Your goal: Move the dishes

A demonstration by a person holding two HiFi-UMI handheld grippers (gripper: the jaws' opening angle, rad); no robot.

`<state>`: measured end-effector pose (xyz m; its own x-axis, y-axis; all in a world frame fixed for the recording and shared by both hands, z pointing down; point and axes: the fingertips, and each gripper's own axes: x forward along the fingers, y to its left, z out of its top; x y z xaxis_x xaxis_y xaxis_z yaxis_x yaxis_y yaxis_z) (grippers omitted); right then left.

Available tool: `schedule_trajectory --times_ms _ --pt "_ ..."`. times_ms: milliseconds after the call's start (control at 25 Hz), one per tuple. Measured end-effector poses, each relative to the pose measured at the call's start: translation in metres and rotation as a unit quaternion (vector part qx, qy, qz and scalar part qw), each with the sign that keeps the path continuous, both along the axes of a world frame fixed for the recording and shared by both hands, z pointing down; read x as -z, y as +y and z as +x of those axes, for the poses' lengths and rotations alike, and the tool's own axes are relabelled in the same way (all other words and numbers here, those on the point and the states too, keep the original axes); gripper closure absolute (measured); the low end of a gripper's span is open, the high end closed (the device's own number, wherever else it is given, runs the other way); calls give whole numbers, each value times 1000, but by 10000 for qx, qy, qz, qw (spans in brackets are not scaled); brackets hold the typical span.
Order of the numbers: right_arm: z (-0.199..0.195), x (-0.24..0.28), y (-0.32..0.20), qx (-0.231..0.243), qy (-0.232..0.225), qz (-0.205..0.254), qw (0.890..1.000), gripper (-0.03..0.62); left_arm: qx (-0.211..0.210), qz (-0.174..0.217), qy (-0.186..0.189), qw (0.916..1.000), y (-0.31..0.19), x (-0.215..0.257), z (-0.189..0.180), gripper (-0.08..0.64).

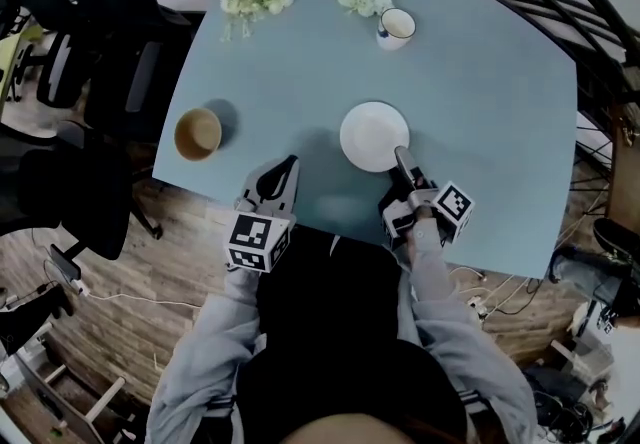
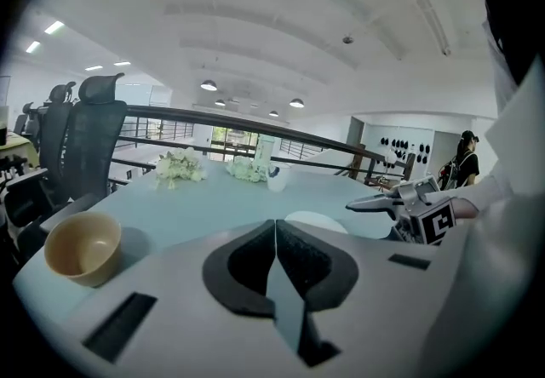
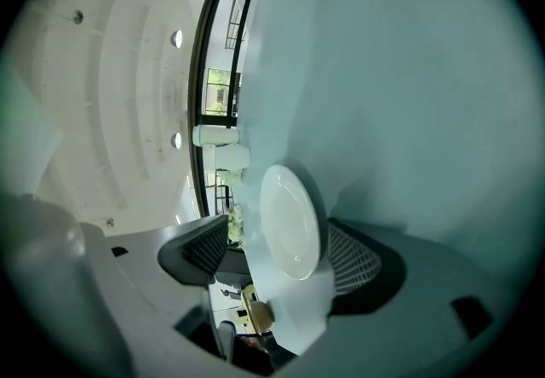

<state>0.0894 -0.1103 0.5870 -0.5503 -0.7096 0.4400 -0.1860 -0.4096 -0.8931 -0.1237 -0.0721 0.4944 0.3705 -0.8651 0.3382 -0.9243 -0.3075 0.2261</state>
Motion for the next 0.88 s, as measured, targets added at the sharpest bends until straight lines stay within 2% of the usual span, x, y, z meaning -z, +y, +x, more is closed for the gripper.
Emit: schedule_trajectory --times_ms 200,320,440,520,640,720,840,880 --pt "0 11 -3 42 10 96 9999 77 -130 152 -104 9997 -8 6 4 543" --pt "5 23 -1 357 170 488 9980 66 -73 186 -32 9998 -7 12 11 543" --pt "14 40 1 851 822 1112 9867 66 40 220 -31 9997 -5 18 18 543" --pt "24 52 2 1160 1543 1576 9685 91 108 233 -33 9997 -2 22 23 543" --pt "40 69 0 1442 2664 2245 9262 204 190 238 -72 9995 3 26 29 543" --pt "49 80 1 1555 3145 2667 8977 236 281 232 -102 9993 7 29 33 543" --pt "65 108 2 1475 3721 3378 8519 358 342 294 -82 9989 13 37 45 543" --pt "68 117 4 1498 3896 3614 8338 376 356 317 -88 9988 15 39 49 543"
